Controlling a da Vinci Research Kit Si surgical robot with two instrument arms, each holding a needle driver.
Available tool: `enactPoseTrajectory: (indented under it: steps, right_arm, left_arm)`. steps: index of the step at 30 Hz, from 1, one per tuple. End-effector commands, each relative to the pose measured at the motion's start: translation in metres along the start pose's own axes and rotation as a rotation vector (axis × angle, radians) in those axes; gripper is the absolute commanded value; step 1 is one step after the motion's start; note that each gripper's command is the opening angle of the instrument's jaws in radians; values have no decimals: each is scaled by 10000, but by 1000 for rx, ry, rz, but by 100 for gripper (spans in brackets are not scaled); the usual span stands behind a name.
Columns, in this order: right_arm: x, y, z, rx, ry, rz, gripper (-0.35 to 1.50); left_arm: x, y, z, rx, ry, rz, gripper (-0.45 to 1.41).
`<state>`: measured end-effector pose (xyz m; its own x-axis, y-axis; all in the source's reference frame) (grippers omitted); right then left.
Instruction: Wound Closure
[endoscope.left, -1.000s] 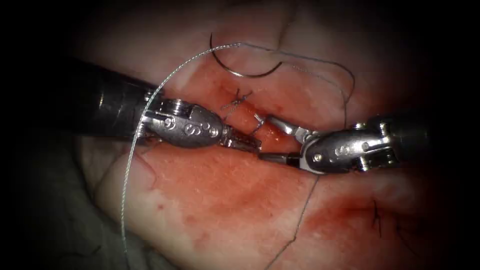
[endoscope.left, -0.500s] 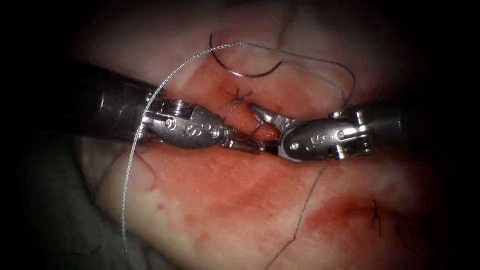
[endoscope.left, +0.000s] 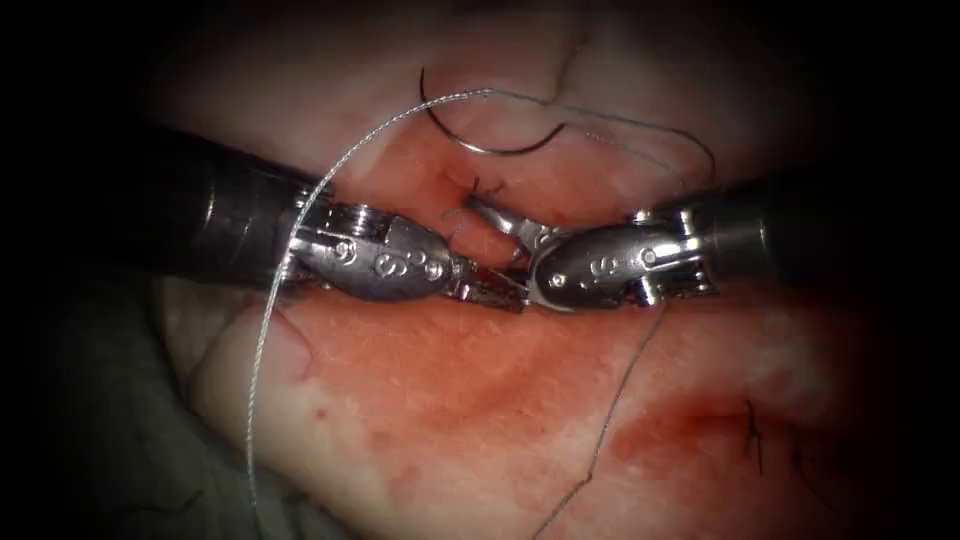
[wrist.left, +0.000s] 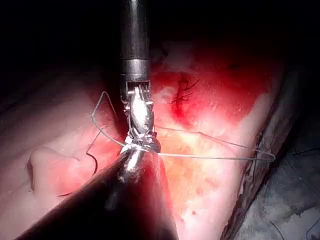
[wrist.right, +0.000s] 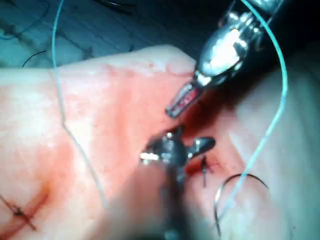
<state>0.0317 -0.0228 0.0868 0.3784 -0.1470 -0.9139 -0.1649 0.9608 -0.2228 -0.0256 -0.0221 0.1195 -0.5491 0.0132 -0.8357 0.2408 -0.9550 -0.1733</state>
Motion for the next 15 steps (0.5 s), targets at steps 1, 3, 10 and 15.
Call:
enactPoseTrajectory:
  steps: [1, 3, 10, 15]
  right_arm:
    - [0, -7, 7, 2, 2, 1, 121]
    - [0, -7, 10, 3, 3, 1, 121]
    - [0, -11, 16, 7, 4, -8, 106]
    - [-3, -12, 17, 17, -6, -16, 98]
  left_arm:
    - [-2, 2, 7, 0, -1, -1, -45]
    - [-3, 2, 8, -2, 1, 0, -45]
    - [-3, 3, 9, -4, 2, 0, -45]
    - [-3, 3, 9, -4, 2, 0, -45]
